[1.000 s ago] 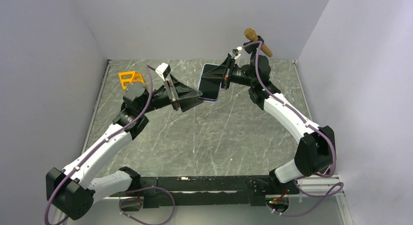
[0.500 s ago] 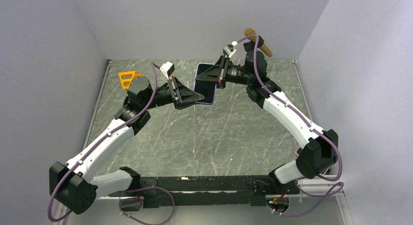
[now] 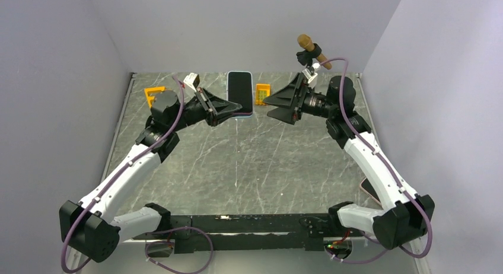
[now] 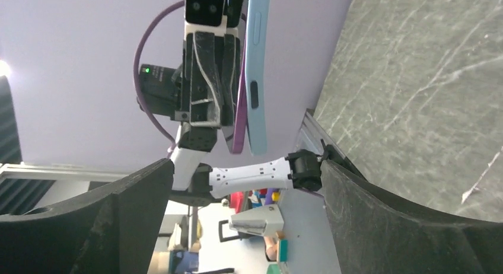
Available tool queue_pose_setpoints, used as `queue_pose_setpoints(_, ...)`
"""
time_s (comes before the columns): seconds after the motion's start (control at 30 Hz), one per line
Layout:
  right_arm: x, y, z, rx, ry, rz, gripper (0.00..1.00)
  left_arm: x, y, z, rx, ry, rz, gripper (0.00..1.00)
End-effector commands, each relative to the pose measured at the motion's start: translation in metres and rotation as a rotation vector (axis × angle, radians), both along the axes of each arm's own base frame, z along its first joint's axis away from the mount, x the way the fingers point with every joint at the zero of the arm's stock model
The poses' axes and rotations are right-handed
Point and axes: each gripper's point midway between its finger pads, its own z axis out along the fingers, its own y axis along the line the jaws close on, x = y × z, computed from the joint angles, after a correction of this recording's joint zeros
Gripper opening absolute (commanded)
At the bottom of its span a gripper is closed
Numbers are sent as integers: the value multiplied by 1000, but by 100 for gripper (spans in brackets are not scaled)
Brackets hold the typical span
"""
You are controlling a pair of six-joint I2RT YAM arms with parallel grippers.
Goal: Take the phone out of the phone case
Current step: Remove the phone case from the phone.
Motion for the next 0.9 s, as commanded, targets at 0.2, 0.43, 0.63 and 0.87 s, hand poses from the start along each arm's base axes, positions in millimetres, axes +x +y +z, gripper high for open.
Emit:
queue_pose_setpoints(0.2, -36, 26, 0, 16, -55, 67, 49, -14, 17, 43, -177, 29, 29, 0)
queue_pose_setpoints(0.43, -42, 51, 4, 34, -64, 123, 39, -16, 17, 45, -178, 22, 26, 0)
queue_pose_setpoints(0.63, -38, 53, 0, 37, -49, 111, 37, -20, 19, 46, -180, 17, 23, 0)
queue_pose_setpoints(0.87, -34, 57, 1, 48, -50, 120, 36, -22, 18, 45, -168, 12, 16, 0)
